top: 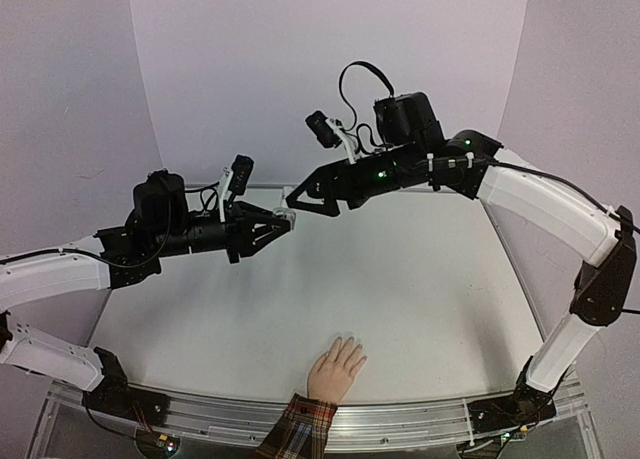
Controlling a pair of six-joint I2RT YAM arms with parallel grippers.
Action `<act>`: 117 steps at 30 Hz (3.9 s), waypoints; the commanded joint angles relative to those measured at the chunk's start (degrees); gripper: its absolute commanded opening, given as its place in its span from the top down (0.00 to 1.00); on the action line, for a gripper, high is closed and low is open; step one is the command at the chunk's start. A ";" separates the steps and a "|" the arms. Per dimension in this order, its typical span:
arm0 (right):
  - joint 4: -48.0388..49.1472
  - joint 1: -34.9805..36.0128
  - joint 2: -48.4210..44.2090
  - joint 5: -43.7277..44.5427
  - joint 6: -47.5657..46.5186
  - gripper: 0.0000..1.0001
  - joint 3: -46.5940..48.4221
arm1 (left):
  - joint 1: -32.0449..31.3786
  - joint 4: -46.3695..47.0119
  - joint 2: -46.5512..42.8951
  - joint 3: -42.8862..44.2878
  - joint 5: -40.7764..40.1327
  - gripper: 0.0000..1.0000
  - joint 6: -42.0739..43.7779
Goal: Paint the nails
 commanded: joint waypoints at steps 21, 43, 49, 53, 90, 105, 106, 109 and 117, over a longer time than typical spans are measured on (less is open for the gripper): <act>3.48 -0.50 5.49 -26.43 -2.64 0.65 5.04 | 0.11 7.96 -3.00 -2.05 17.89 1.00 -3.15; 5.25 0.73 5.18 -22.69 -3.85 1.00 2.04 | 0.52 5.35 -2.77 1.25 8.04 1.00 -5.03; 5.33 1.49 5.84 -17.80 -6.52 1.00 0.37 | 1.92 4.85 -2.37 2.87 0.78 1.00 -5.31; 5.82 2.32 6.65 -13.76 -6.81 1.00 0.10 | 2.08 6.45 -2.27 3.42 -2.76 1.00 -4.45; -3.79 12.97 28.46 55.50 21.84 1.00 24.17 | 1.33 19.90 15.00 9.59 -34.71 1.00 9.45; -5.41 11.13 13.11 48.99 14.75 0.15 17.45 | 0.92 11.16 10.76 6.58 -29.12 1.00 3.53; -5.43 10.63 11.13 46.74 12.94 0.09 16.25 | 0.99 9.59 9.90 6.33 -27.74 1.00 3.01; -5.07 8.41 4.84 35.71 6.74 0.02 10.84 | 1.32 5.35 7.11 5.96 -21.73 1.00 2.28; -2.58 -1.31 -6.32 -7.50 -12.14 0.03 -1.70 | 3.57 0.28 3.99 7.65 6.08 1.00 3.21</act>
